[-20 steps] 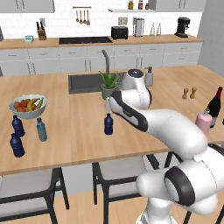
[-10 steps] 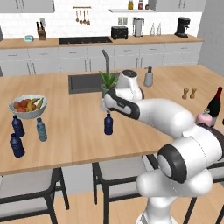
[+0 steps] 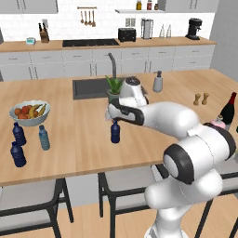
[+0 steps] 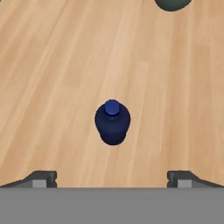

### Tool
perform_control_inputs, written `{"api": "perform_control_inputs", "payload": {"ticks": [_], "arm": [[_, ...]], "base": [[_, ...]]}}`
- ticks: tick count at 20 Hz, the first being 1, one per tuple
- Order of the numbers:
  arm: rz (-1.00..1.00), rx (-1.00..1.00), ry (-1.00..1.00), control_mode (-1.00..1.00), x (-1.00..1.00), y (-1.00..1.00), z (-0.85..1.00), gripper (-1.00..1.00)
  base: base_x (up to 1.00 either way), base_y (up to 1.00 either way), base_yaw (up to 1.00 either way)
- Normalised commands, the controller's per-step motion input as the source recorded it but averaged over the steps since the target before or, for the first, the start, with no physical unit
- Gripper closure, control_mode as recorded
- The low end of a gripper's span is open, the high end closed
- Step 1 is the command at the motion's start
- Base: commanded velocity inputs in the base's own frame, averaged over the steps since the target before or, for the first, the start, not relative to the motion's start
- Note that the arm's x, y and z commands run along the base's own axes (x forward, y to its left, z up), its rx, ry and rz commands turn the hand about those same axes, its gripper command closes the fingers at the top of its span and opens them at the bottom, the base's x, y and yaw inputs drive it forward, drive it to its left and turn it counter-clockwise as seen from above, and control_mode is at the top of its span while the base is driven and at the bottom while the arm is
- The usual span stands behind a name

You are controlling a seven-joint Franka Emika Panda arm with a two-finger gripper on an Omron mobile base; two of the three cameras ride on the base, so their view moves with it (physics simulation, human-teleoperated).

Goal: Move the plastic bottles in the middle to the plastics group, and the glass bottles in the middle to the glass group.

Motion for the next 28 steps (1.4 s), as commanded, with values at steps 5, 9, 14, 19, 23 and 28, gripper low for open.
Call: {"api": "perform_control_inputs", "payload": {"ticks": [5, 9, 14, 19, 23, 28], "arm": [[0.0, -0.03, 0.0, -1.0, 0.0, 0.14, -0.23, -1.0], [0.0, -0.01, -0.01, -1.0, 0.09, 0.0, -0.24, -1.0], [0.0, -0.03, -0.02, -1.0, 0.21, 0.0, -0.2, -1.0], [0.0, 0.0, -0.04, -1.0, 0.26, 0.0, -0.21, -1.0], [0.0, 0.0, -0.02, -1.0, 0.09, 0.0, -0.12, -1.0], [0.0, 0.0, 0.0, -1.0, 0.07, 0.0, -0.07, -1.0]], "base": [[0.0, 0.0, 0.0], [0.0, 0.0, 0.0], [0.0, 0.0, 0.0], [0.0, 0.0, 0.0], [0.0, 0.0, 0.0], [0.0, 0.0, 0.0]]}}
